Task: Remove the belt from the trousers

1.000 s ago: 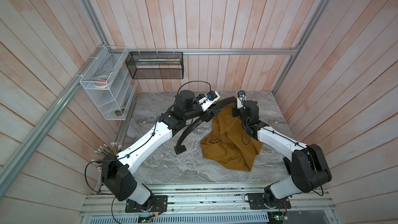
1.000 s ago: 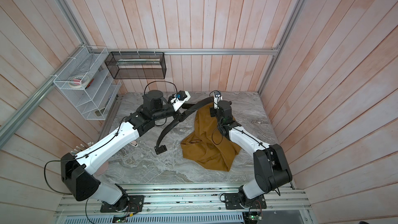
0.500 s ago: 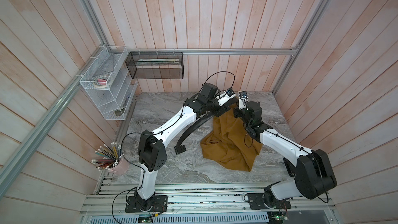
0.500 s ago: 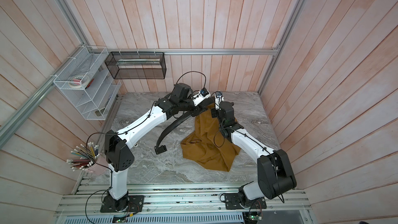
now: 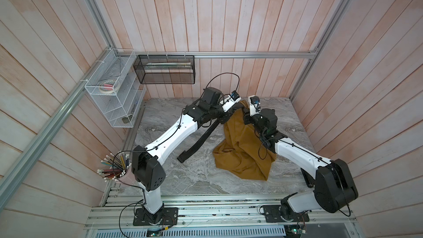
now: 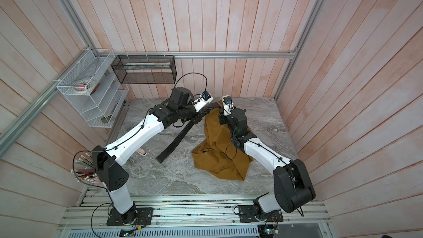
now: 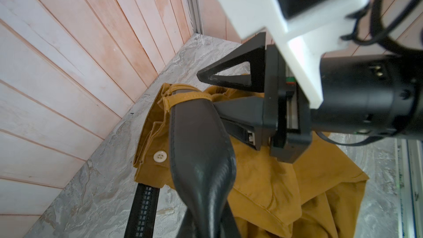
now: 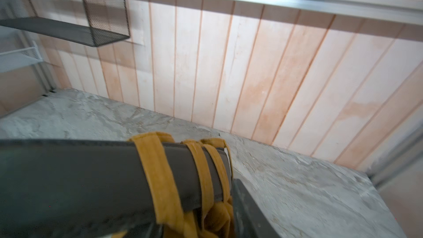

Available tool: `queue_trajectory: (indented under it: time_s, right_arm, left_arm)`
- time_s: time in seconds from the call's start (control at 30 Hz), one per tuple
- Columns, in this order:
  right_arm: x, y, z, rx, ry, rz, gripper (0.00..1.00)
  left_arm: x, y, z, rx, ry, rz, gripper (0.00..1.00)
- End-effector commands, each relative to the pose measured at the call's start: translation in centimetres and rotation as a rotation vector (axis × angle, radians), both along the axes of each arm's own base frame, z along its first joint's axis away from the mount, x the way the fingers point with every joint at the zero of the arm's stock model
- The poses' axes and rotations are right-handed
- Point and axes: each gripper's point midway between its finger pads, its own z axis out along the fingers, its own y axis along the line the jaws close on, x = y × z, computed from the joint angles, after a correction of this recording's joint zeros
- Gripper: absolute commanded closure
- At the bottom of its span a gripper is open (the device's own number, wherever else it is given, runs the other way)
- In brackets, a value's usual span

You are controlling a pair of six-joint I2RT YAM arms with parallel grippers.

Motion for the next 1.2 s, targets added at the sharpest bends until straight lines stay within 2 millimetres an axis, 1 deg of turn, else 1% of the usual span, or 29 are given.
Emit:
queue_trajectory:
  time_s: [0.0, 0.03, 0.07, 0.13, 0.2, 0.3, 0.37, 0.4, 0.5, 0.53, 0.57, 0.6, 0.63, 0.67, 0.73, 0.77, 0.87, 0.97, 1.03, 1.1, 1.17]
  right_arm:
    - [2.1, -4.4, -2.9, -0.034, 0.061, -0.191, 0.54]
    - [2.2, -4.5, -3.0, -0.035, 0.063, -0.194, 0.54]
    - [2.3, -4.4, -3.1, -0.035, 0.066, -0.192, 0.54]
    - [2.5, -4.3, -3.2, -0.034, 0.068, -0.189, 0.54]
    - [2.5, -4.3, -3.1, -0.032, 0.066, -0.188, 0.56]
    - [2.4, -4.5, -2.9, -0.031, 0.052, -0.189, 0.67]
    - [2.2, -4.7, -2.6, -0.02, 0.034, -0.19, 0.8]
    - [2.1, -4.7, -2.5, -0.015, 0.028, -0.185, 0.84]
    - [1.9, -4.4, -2.0, -0.013, 0.005, -0.15, 0.93]
    - [1.8, -4.2, -1.8, -0.014, -0.005, -0.139, 0.94]
    - [1.7, -4.1, -1.6, -0.017, -0.011, -0.134, 0.96]
    - [1.7, -4.2, -1.4, -0.019, -0.019, -0.133, 0.97]
    - [1.6, -4.2, -1.0, -0.021, -0.028, -0.135, 0.98]
    - [1.6, -4.3, -0.8, -0.027, -0.036, -0.139, 0.99]
    - [1.6, -4.5, -0.3, -0.036, -0.043, -0.148, 1.0]
    - [1.7, -4.7, -0.3, -0.042, -0.04, -0.154, 1.0]
    - [1.9, -5.4, 0.0, -0.051, -0.04, -0.178, 1.0]
    - [1.7, -6.0, 0.4, -0.049, -0.048, -0.195, 1.0]
    - [1.4, -6.3, 0.7, -0.049, -0.055, -0.199, 1.0]
    - [1.1, -6.4, 1.0, -0.045, -0.062, -0.2, 1.0]
    - [0.8, -6.6, 1.5, -0.04, -0.069, -0.2, 1.0]
  left_arm:
    - [-1.9, 3.7, 10.8, -0.255, -0.189, 0.019, 1.0]
    - [-1.8, 4.5, 10.5, -0.278, -0.184, 0.028, 1.0]
    - [-1.7, 5.0, 9.9, -0.294, -0.171, 0.036, 1.0]
    - [-1.4, 5.7, 8.1, -0.312, -0.136, 0.052, 1.0]
    - [-1.1, 6.2, 6.0, -0.328, -0.1, 0.059, 1.0]
    - [-0.5, 6.7, 2.2, -0.333, -0.061, 0.07, 1.0]
    - [-0.1, 6.7, -0.6, -0.306, -0.044, 0.074, 1.0]
    - [0.1, 6.7, -1.8, -0.287, -0.038, 0.074, 1.0]
    - [0.7, 6.5, -4.9, -0.24, -0.014, 0.075, 1.0]
    - [0.9, 6.4, -5.5, -0.228, -0.009, 0.073, 0.97]
    - [1.0, 6.3, -6.0, -0.221, 0.001, 0.069, 0.96]
    - [1.1, 6.1, -6.3, -0.215, 0.005, 0.063, 0.95]
    - [1.2, 6.0, -6.3, -0.212, 0.007, 0.055, 0.89]
    - [1.3, 5.6, -6.2, -0.206, 0.006, 0.045, 0.75]
    - [1.4, 4.8, -5.7, -0.178, -0.014, 0.021, 0.51]
    - [1.4, 4.3, -5.2, -0.157, -0.032, 0.01, 0.44]
    - [0.9, 2.0, -3.3, -0.101, -0.08, -0.041, 0.36]
    - [0.4, -0.2, -1.5, -0.084, -0.088, -0.087, 0.34]
    - [0.2, -1.6, -0.6, -0.063, -0.101, -0.105, 0.33]
    - [0.4, -2.9, -0.4, -0.03, -0.122, -0.111, 0.33]
    - [0.9, -4.2, -0.8, 0.005, -0.129, -0.116, 0.33]
